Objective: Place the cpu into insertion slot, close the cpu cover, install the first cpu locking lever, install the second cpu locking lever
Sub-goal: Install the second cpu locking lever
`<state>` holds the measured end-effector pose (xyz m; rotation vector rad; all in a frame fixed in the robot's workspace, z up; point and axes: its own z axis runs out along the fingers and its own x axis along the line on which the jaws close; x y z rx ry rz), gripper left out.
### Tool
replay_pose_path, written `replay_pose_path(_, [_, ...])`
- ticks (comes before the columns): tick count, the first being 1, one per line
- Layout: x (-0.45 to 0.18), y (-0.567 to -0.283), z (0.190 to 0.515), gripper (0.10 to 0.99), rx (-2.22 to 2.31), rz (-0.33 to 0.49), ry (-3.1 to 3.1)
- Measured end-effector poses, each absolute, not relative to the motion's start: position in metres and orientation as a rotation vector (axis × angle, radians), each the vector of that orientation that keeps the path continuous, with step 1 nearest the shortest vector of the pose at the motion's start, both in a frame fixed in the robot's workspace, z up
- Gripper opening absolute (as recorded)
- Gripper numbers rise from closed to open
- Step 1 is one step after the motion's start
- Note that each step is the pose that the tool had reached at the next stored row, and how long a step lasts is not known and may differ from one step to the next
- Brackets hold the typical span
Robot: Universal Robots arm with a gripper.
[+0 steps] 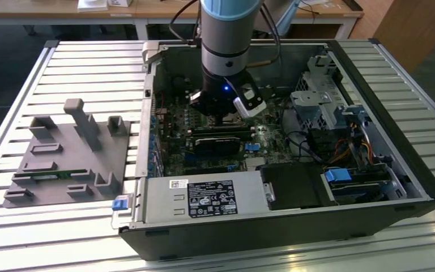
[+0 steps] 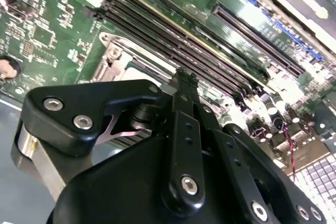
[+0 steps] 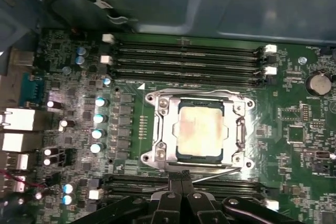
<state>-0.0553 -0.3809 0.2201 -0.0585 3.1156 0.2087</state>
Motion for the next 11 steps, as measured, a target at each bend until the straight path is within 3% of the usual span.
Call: replay_pose_path(11, [-0.0588, -0.3813, 0.2133, 0.106, -0.058, 0.212, 3.115])
